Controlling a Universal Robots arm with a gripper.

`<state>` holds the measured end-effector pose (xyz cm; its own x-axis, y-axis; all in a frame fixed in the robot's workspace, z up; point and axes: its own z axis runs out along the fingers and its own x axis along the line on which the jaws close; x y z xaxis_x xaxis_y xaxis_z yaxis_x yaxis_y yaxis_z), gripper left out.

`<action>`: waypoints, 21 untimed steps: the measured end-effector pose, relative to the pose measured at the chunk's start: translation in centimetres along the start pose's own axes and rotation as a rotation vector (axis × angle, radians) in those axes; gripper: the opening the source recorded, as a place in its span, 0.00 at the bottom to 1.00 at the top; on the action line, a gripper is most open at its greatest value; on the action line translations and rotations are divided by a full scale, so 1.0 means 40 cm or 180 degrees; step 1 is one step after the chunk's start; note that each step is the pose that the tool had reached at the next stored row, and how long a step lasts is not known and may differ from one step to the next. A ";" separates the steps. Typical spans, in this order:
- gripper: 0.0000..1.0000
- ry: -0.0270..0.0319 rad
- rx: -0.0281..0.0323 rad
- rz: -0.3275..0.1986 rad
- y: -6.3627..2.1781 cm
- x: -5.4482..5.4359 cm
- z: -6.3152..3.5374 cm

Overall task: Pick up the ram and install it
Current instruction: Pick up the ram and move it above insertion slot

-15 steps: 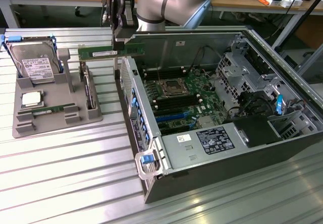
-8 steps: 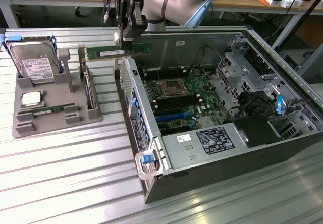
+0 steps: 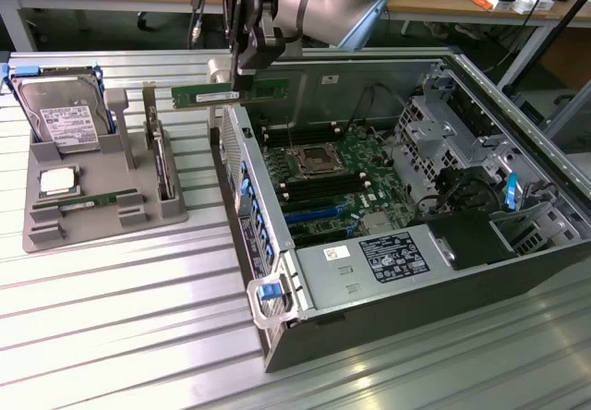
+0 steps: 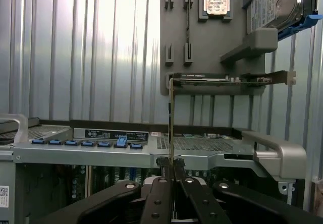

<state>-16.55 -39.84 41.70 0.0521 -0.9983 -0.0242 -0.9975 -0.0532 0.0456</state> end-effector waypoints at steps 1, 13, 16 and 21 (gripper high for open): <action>0.12 0.0000 0.0000 0.0000 -0.002 0.000 0.000; 0.12 0.0000 0.0000 0.0000 -0.046 0.002 -0.002; 0.12 0.0000 0.0000 0.0000 -0.054 0.003 -0.003; 0.12 0.0000 0.0000 0.0000 -0.067 0.004 -0.003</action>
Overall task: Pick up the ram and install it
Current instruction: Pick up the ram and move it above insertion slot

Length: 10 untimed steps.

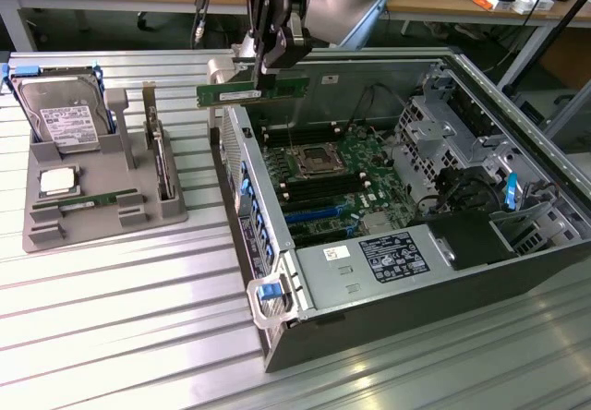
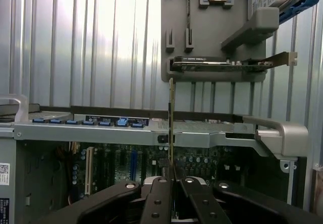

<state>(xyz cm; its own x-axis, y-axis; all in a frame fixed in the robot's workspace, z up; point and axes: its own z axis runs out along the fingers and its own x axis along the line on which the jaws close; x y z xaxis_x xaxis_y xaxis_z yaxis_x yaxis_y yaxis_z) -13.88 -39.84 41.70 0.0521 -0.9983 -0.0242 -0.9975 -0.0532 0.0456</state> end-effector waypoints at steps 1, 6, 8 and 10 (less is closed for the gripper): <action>0.12 0.0000 0.0000 0.0000 -0.007 0.000 0.000; 0.12 0.0000 0.0000 0.0000 -0.022 0.001 -0.001; 0.12 0.0000 0.0000 0.0000 -0.034 0.002 -0.002; 0.12 0.0000 0.0000 0.0000 -0.040 0.002 -0.002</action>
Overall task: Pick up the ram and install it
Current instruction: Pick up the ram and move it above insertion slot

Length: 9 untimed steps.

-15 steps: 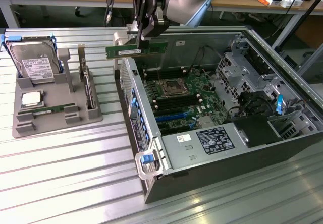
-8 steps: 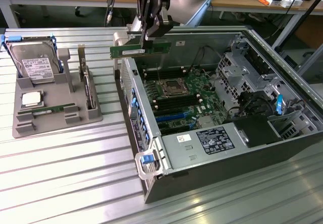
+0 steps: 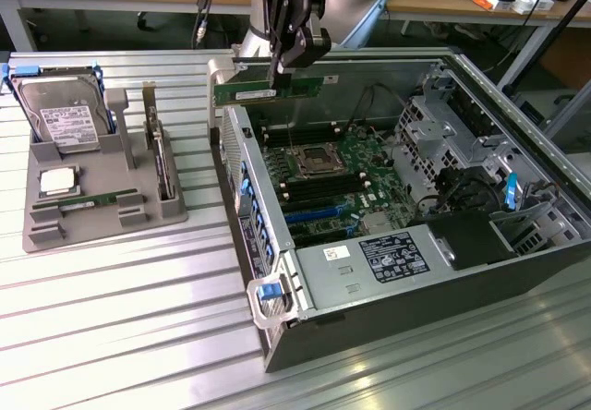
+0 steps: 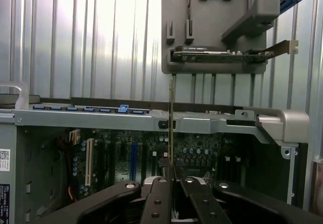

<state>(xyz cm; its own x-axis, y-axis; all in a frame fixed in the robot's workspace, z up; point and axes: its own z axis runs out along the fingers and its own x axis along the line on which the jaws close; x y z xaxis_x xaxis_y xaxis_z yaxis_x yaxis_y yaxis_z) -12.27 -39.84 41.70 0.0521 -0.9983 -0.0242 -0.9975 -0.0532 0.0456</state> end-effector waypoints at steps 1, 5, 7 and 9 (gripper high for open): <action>0.12 0.0000 0.0000 0.0000 -0.004 0.000 0.000; 0.12 0.0000 0.0000 0.0000 -0.018 0.001 -0.001; 0.12 0.0000 0.0000 0.0000 -0.024 0.001 -0.001; 0.12 0.0000 0.0000 0.0000 -0.038 0.002 -0.002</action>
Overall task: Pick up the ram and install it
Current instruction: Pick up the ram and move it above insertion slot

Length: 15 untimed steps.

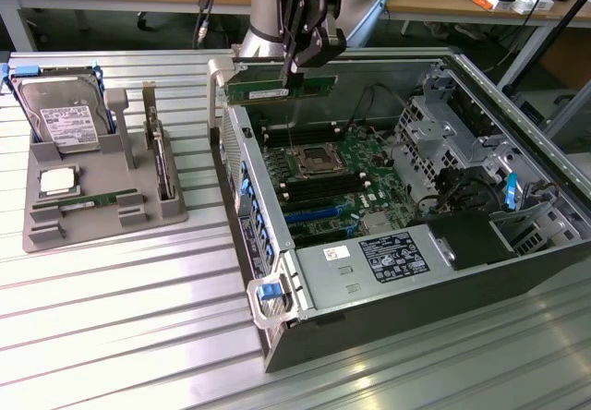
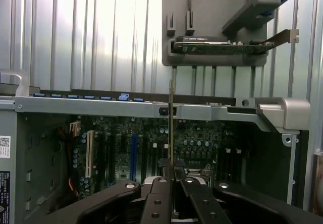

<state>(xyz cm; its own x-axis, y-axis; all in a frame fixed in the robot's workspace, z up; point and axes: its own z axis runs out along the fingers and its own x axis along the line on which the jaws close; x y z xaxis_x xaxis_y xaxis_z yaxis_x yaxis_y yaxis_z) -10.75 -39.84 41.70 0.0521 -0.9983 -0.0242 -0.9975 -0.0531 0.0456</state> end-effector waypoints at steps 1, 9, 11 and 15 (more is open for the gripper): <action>0.12 0.0000 0.0000 0.0000 -0.006 0.000 0.000; 0.12 0.0000 0.0000 0.0000 -0.049 0.003 -0.002; 0.12 0.0000 0.0000 0.0000 -0.053 0.003 -0.003; 0.12 0.0000 0.0000 0.0000 -0.075 0.004 -0.004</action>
<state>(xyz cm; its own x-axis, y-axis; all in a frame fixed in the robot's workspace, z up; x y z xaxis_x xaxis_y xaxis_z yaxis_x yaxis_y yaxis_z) -7.72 -39.84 41.70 0.0521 -0.9983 -0.0242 -0.9975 -0.0532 0.0456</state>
